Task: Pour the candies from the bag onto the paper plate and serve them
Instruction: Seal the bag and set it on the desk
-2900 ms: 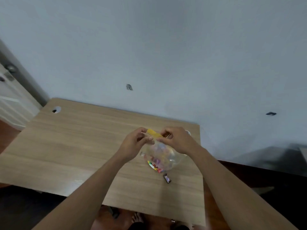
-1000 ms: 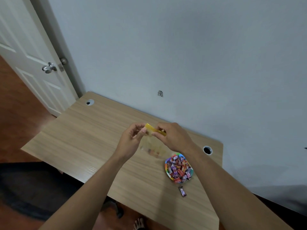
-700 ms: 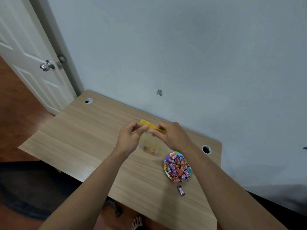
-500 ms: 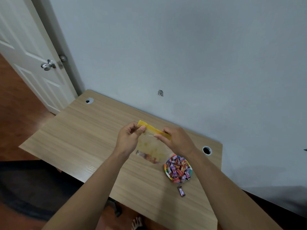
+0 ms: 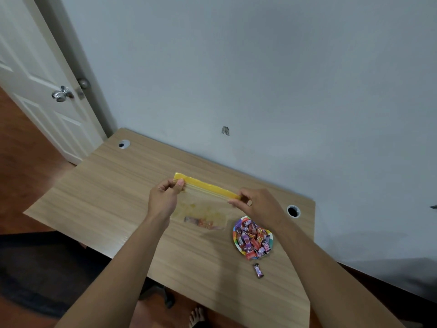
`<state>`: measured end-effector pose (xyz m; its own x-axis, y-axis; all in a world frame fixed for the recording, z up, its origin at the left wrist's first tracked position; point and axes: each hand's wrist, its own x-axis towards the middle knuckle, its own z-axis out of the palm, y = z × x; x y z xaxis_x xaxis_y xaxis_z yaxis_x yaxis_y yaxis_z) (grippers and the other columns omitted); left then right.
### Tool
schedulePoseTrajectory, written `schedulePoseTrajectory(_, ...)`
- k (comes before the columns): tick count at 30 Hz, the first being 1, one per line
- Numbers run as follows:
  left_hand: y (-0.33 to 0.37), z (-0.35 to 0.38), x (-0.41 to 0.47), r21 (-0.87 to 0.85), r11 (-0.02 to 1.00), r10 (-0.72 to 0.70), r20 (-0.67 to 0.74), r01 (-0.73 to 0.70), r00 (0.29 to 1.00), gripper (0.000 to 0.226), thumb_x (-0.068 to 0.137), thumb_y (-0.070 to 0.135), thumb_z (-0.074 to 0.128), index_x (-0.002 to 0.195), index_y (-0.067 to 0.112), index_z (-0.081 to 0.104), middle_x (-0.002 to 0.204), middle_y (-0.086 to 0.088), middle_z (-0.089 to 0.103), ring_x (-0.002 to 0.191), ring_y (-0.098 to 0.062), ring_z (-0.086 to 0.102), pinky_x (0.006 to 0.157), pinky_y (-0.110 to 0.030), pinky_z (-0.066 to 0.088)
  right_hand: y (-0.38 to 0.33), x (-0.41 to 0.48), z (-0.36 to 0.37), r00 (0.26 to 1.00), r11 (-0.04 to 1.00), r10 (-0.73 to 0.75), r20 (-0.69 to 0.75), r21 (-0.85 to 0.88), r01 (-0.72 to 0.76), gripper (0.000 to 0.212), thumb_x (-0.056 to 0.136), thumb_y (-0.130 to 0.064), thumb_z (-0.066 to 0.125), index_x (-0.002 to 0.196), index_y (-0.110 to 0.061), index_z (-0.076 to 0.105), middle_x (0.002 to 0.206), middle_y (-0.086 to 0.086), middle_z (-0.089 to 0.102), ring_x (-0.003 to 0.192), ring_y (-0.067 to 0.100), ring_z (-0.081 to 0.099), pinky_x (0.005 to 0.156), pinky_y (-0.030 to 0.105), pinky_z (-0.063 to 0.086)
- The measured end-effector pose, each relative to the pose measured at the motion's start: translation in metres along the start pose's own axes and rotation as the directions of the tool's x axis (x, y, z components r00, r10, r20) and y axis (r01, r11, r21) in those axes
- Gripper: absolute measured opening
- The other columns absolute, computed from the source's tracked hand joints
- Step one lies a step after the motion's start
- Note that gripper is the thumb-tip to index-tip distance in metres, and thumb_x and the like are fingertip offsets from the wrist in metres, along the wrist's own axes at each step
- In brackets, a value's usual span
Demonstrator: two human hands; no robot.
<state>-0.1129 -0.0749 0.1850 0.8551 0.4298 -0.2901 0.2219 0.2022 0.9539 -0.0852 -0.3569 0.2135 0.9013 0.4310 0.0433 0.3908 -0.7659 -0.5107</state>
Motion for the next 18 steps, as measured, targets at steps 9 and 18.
schedulePoseTrajectory(9, -0.032, -0.022, -0.007, 0.198, 0.980, -0.048, 0.070, 0.033, 0.996, 0.024, 0.100, 0.016, 0.072, 0.077, 0.007, 0.075, 0.081, -0.001, 0.072, 0.079, -0.012, 0.062, 0.076, -0.026, 0.044, 0.016, -0.012, 0.032, 0.987, 0.989, 0.134, 0.093, 0.058, -0.140, 0.043, 0.092, -0.066, 0.069, 0.080, -0.025, 0.075, 0.063, -0.019, 0.070, 0.057, -0.004, 0.063, 0.058, 0.024, 0.046)
schedulePoseTrajectory(18, -0.108, -0.064, -0.001, 0.707, 0.662, 0.039, 0.300, -0.250, 0.953, 0.020, 0.105, 0.024, 0.068, 0.087, 0.033, 0.072, 0.087, 0.002, 0.075, 0.079, -0.010, 0.066, 0.070, -0.017, 0.046, 0.047, -0.056, 0.137, 0.910, 0.937, 0.302, 0.285, 0.089, -0.339, 0.027, 0.101, -0.041, 0.070, 0.081, -0.022, 0.071, 0.076, -0.006, 0.081, 0.072, 0.011, 0.072, 0.072, 0.034, 0.055)
